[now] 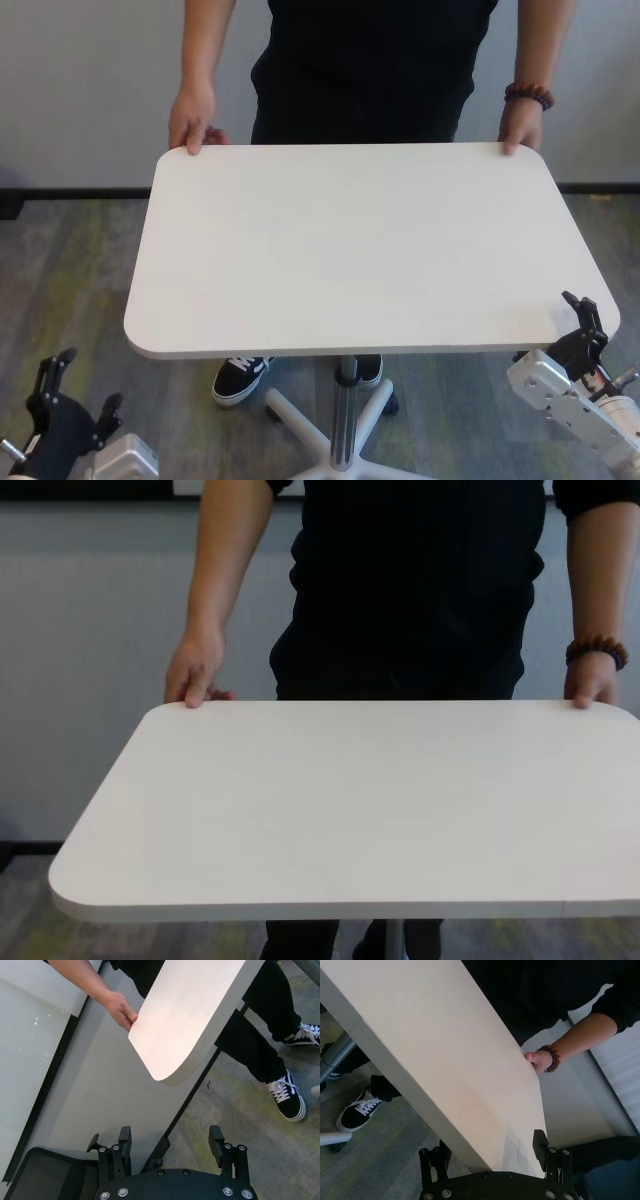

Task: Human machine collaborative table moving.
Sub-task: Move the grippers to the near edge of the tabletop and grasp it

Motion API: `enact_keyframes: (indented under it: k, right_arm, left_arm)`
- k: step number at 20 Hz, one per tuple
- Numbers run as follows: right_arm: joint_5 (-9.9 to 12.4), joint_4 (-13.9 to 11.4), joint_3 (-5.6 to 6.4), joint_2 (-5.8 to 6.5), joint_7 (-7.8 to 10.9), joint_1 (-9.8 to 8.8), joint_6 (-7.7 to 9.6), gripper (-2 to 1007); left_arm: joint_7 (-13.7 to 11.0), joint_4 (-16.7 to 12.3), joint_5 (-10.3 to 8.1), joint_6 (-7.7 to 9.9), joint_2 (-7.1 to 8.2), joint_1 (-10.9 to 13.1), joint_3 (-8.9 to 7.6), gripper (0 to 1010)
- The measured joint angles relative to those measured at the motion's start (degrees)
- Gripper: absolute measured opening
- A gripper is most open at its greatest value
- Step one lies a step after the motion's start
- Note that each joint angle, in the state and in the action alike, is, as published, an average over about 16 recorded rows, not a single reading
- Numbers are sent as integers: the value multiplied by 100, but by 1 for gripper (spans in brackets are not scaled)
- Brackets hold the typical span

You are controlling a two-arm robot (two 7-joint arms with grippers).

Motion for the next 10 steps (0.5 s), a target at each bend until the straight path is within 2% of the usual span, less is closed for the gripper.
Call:
enact_keyframes:
  k: [7, 10]
  right_arm:
    - [0, -1, -1, 1, -2, -1, -2, 1005]
    - [0, -1, -1, 1, -2, -1, -3, 1005]
  left_arm:
    - [-249, 384, -45, -184, -187, -456, 10, 1000]
    - [-385, 544, 29, -214, -275, -706, 47, 1000]
